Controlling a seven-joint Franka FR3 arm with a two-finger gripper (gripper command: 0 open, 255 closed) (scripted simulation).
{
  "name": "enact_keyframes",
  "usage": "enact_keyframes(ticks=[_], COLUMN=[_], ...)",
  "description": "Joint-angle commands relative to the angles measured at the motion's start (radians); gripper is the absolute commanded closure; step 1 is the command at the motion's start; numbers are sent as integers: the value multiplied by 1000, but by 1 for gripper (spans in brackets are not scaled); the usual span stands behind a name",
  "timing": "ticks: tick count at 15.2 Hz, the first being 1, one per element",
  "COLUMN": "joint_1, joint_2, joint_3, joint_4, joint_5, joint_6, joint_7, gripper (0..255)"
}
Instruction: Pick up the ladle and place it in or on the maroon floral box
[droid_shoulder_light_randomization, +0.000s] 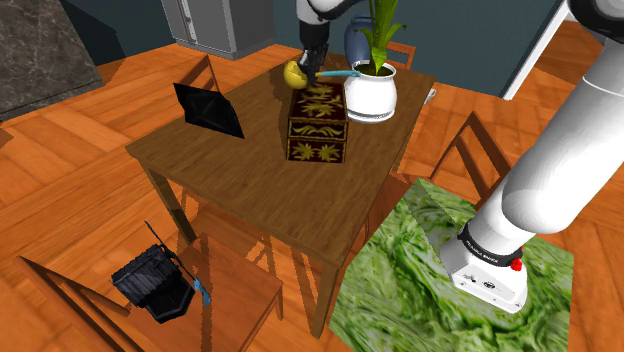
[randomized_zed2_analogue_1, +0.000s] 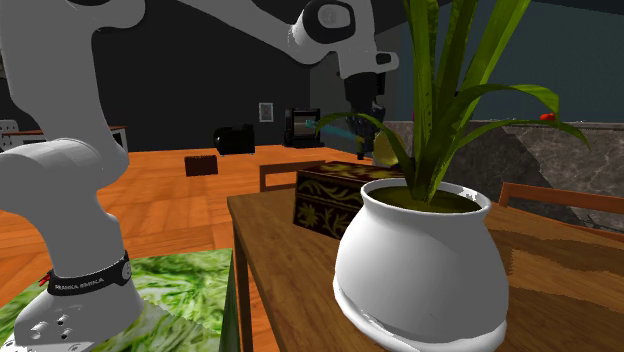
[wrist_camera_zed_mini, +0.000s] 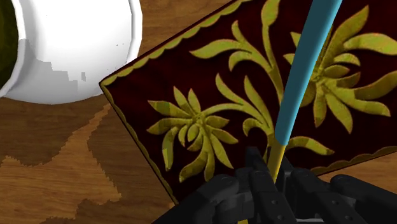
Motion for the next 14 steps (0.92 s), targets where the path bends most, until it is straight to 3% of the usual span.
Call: enact_keyframes(ticks=[1, 5, 12, 13, 14], joint_1=[0, 0, 0, 0, 0], joint_2=[4, 13, 13, 13, 13], joint_3=[0, -1, -1, -1, -1], joint_4=[-23, -65, -65, -65, -66], joint_5=[-2, -8, -8, -8, -8], joint_6=[27, 78, 78, 78, 78], joint_7=[5, 14, 14, 14, 14], gripper=[255, 255, 255, 0, 0])
